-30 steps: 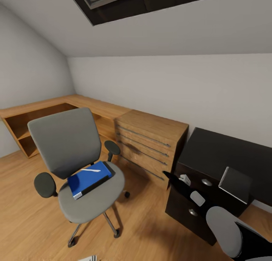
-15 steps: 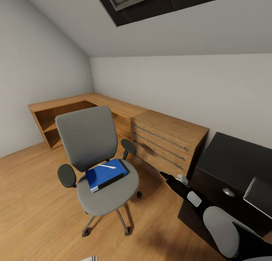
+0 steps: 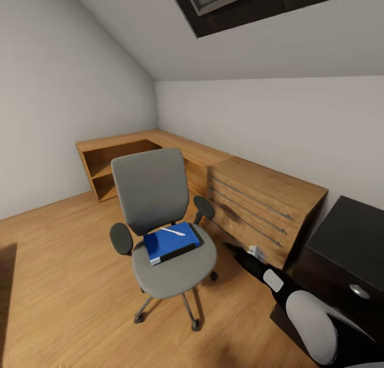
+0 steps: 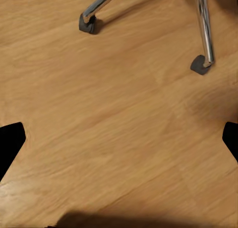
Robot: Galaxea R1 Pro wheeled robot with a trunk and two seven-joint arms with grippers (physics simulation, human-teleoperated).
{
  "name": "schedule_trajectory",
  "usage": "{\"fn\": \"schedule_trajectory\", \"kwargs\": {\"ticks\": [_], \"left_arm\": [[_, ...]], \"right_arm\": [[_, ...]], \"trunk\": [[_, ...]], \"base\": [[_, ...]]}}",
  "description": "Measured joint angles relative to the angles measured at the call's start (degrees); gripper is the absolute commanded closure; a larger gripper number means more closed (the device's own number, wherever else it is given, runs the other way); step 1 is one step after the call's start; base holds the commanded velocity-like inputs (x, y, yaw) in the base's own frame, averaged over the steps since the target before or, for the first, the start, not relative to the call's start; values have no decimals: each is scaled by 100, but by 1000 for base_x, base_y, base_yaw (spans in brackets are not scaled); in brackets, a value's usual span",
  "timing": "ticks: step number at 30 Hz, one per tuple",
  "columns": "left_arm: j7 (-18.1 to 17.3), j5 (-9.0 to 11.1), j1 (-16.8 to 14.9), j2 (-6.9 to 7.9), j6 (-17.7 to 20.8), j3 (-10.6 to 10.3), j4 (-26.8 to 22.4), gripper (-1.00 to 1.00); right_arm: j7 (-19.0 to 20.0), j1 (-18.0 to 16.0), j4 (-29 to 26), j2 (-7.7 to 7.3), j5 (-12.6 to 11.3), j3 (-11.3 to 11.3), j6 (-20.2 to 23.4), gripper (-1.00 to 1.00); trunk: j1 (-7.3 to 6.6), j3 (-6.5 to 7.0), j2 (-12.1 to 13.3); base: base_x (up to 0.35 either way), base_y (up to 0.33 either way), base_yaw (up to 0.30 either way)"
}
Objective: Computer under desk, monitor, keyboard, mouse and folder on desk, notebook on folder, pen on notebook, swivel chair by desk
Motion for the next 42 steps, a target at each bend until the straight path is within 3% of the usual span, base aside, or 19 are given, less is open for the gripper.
{"fn": "schedule_trajectory", "kwargs": {"ticks": [9,19,26,32,36,42], "left_arm": [[28,4,3,282,-432,55,116,-100],[31,-4,3,352,-492,580,354,-100],[17,-11,1,377,-575,684,630,-100],[19,-11,-2,478,-1036,710,1097,-100],[22,0,-2,617,-1292,721,1437,-100],[22,40,-1,738,-1391,736,1582,-100]], "right_arm": [[20,0,-12,5,289,264,-134,-100],[5,0,-215,-11,356,566,-222,-100],[46,1,-284,-37,341,615,-234,-100],[42,1,-288,-15,350,633,-245,-100],[-43,1,-287,16,403,681,-256,-100],[-477,-3,-573,243,831,1054,-230,-100]], "trunk": [[0,0,0],[0,0,0],[0,0,0],[0,0,0],[0,0,0],[0,0,0]], "base": [[0,0,284],[0,0,271],[0,0,93],[0,0,15],[0,0,3],[0,0,0]]}}
